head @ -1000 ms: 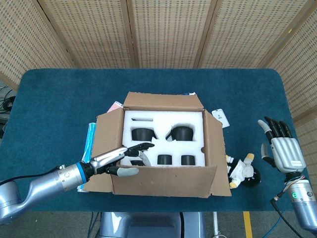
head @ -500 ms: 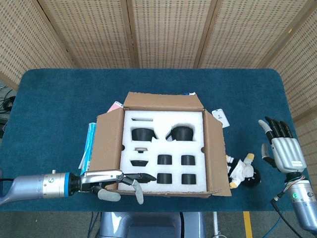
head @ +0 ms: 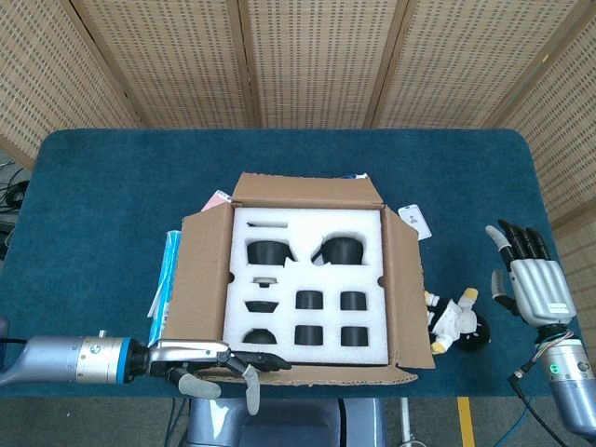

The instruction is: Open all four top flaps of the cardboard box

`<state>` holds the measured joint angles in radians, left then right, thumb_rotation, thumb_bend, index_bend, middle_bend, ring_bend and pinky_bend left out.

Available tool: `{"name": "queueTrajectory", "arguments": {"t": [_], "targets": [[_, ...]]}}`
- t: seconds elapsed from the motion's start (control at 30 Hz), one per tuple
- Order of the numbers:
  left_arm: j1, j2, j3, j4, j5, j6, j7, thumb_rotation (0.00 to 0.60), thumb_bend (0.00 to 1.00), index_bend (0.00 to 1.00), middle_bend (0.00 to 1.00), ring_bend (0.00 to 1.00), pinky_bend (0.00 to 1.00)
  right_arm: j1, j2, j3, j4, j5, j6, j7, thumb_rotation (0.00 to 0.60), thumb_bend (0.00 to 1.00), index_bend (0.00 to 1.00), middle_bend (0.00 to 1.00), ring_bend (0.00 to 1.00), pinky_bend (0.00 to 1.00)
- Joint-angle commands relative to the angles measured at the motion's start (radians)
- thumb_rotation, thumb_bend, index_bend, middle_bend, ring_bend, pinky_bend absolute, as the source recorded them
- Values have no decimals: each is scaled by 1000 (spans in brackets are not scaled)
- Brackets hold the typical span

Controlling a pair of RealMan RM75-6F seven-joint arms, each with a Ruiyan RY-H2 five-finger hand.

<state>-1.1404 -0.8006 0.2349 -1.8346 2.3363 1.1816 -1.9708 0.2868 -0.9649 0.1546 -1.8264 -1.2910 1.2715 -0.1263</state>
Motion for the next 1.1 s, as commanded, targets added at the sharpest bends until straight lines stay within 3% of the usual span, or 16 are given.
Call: {"name": "queueTrajectory", "arguments": {"t": [0.03, 0.27, 0.53, 0.77, 1.1], "targets": [[-22, -3, 32, 7, 20, 56, -19, 129, 117, 360, 0, 0, 0, -1, 1, 0, -2, 1, 1, -1, 600, 722, 64, 27, 0, 0], [-58, -8, 91, 8, 45, 90, -11, 125, 117, 360, 0, 0, 0, -3, 1, 0, -3, 1, 4, -2, 600, 724, 64, 27, 0, 0], [-51, 18, 103, -13, -42, 61, 132, 124, 117, 360, 0, 0, 0, -3, 2, 0, -1, 2, 2, 2, 600, 723, 64, 27, 0, 0], [0, 61, 82, -39, -173, -30, 393, 120, 139, 360, 0, 0, 0, -1, -2, 0, 6, 4, -2, 6, 600, 723, 64, 27, 0, 0], [173, 95, 6, -110, -461, -125, 963, 116, 202, 358, 0, 0, 0, 1, -10, 2, 21, 7, -5, 12, 600, 722, 63, 27, 0, 0]]}}
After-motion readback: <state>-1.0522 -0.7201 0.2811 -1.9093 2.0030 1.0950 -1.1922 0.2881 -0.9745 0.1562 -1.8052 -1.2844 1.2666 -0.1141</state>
